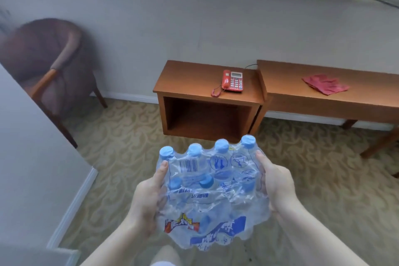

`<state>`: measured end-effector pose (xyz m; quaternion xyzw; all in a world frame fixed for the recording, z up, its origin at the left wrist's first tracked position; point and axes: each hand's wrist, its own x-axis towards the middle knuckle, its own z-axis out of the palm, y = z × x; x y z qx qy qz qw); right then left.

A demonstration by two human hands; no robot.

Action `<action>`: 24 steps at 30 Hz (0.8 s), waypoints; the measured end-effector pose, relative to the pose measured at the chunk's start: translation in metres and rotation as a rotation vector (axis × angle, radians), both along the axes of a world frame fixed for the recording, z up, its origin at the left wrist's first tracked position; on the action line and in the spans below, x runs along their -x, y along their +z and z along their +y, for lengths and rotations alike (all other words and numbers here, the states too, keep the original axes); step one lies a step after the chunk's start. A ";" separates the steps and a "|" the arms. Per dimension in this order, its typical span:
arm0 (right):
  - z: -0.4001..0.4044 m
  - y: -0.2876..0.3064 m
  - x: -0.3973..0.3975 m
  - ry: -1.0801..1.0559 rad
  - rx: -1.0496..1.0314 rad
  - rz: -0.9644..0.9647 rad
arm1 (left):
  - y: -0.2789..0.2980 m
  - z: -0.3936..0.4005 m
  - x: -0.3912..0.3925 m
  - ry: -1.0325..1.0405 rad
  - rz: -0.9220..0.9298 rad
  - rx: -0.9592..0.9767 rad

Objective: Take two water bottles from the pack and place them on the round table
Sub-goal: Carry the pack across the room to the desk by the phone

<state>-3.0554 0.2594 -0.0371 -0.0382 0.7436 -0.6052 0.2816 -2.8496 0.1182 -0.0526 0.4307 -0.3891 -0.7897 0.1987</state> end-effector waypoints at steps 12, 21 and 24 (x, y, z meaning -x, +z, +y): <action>-0.215 -0.028 0.100 0.020 -0.045 -0.080 | -0.015 -0.215 0.102 0.023 -0.058 0.014; -0.330 -0.041 0.195 -0.049 -0.058 -0.108 | -0.019 -0.346 0.195 -0.025 -0.053 0.010; -0.370 -0.051 0.238 -0.020 -0.078 -0.105 | -0.036 -0.374 0.232 0.008 -0.074 -0.040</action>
